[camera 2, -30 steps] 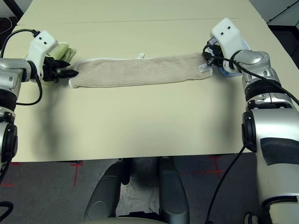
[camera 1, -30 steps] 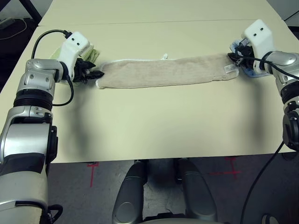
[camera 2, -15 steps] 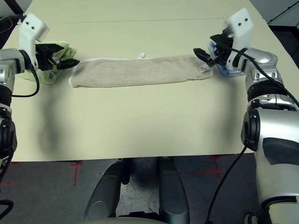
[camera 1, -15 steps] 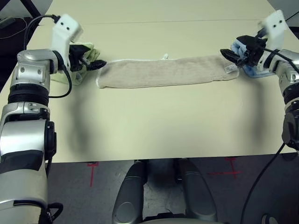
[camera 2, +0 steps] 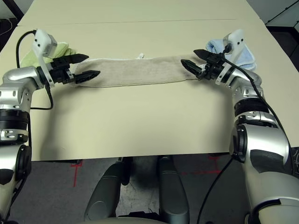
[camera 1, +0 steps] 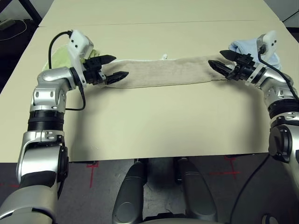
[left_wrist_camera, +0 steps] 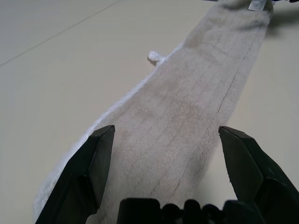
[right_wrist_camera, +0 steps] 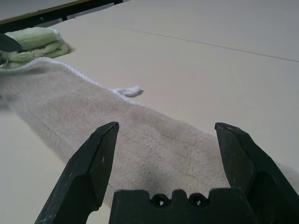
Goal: Fold the towel and set it aside.
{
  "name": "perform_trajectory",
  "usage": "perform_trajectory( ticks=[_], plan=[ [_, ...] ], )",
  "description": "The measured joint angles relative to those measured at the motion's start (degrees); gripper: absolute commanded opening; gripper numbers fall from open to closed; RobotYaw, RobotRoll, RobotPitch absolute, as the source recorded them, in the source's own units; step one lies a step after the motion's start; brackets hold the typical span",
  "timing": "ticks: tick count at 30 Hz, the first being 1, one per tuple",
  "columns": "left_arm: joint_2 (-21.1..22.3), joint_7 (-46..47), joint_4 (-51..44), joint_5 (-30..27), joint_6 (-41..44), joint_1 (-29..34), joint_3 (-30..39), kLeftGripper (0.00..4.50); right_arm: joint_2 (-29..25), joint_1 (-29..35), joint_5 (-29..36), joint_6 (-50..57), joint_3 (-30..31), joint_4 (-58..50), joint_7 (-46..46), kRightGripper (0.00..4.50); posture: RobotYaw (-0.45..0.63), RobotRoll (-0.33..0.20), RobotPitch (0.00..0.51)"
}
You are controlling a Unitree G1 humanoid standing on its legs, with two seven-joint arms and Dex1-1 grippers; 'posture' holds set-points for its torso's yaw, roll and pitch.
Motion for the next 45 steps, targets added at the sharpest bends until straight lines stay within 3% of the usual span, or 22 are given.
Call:
perform_trajectory(
  ticks=[6, 15, 22, 29, 34, 45],
  plan=[
    [-0.7, -3.8, -1.2, -1.8, -3.2, 2.2, -0.2, 4.50, 0.8, 0.4, 0.0, 0.6, 0.2, -1.2, -0.2, 4.47, -0.01, 0.000, 0.268],
    [-6.3, -4.1, -2.1, -2.6, -5.4, 6.2, -2.0, 4.50, 0.5, 3.7, 0.9, -1.9, 1.0, -2.0, 1.5, 4.47, -0.01, 0.000, 0.259],
    [-6.9, -3.1, -2.1, -3.0, -5.4, 5.9, -2.1, 4.50, -1.7, 5.5, 8.4, 11.6, -5.0, -9.5, -2.9, 4.47, -0.03, 0.000, 0.253],
    [-6.8, -3.3, -2.1, -3.1, -5.4, 5.5, -2.3, 4.50, -2.0, 19.6, 16.5, 29.5, -8.9, -28.5, -9.6, 4.47, -0.05, 0.000, 0.257],
    [-6.8, -4.1, -2.1, -3.1, -5.4, 5.5, -2.5, 4.50, -2.1, 24.8, 23.1, 37.6, -12.2, -37.2, -11.6, 4.47, -0.05, 0.000, 0.259],
    [-6.8, -4.1, -3.0, -3.1, -3.4, 5.7, -2.9, 4.50, -2.5, 25.2, 23.9, 45.1, -11.6, -34.6, -19.8, 4.47, -0.03, 0.000, 0.262]
  ],
)
